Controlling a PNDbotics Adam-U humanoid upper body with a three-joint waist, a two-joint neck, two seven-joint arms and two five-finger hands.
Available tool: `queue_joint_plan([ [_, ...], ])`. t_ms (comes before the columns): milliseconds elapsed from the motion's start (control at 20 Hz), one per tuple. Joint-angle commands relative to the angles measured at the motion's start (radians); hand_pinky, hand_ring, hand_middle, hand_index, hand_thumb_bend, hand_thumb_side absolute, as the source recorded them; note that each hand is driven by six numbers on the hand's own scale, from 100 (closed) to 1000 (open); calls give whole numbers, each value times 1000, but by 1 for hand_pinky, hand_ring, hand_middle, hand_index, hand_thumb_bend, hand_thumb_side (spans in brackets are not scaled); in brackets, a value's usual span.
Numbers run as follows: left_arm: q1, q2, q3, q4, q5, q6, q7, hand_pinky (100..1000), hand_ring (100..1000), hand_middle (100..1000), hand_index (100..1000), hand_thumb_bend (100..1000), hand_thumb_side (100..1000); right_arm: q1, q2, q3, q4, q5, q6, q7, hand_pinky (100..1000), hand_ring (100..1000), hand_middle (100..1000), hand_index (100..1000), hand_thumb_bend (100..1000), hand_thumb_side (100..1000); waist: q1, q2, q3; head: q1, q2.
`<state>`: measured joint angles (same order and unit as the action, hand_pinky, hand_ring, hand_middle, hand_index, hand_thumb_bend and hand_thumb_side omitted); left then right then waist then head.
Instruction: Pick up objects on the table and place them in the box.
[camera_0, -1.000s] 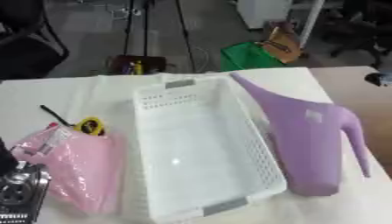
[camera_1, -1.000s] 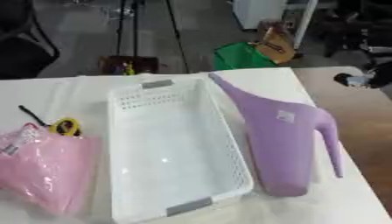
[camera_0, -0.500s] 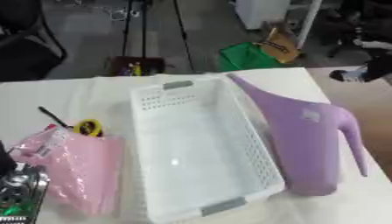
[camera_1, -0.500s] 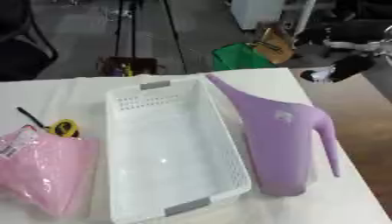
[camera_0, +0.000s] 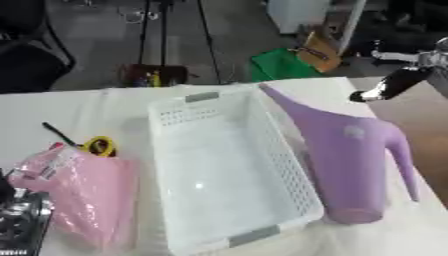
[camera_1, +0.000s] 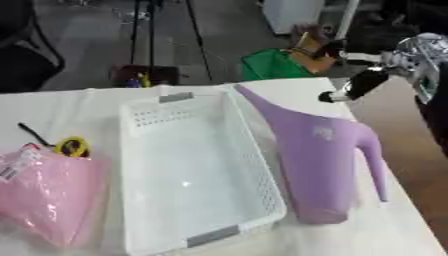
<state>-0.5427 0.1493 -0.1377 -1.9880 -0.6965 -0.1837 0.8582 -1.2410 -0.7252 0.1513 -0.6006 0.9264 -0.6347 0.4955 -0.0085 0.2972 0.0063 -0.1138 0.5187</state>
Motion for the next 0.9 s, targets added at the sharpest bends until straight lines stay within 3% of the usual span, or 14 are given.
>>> queue_joint_plan([
  [50,-6,-2,-1,-12,2,-1,-5,706,659,728,764,100,987,-25,-22,-20,-3,-50,-272,366,921,952,913,989,330,590,-4,-22,1,0,-4],
  [250,-7,-3,-3,-12,3,-1,-9,706,659,727,764,100,987,-30,-17,-31,33,-81,-272,409,909,921,895,969,336,564,-6,-23,3,0,-5],
  [900,-13,-4,-8,-12,10,4,-16,706,658,725,761,100,987,-26,6,-62,188,-40,-272,411,918,811,841,957,354,538,-7,-12,17,-13,-20],
])
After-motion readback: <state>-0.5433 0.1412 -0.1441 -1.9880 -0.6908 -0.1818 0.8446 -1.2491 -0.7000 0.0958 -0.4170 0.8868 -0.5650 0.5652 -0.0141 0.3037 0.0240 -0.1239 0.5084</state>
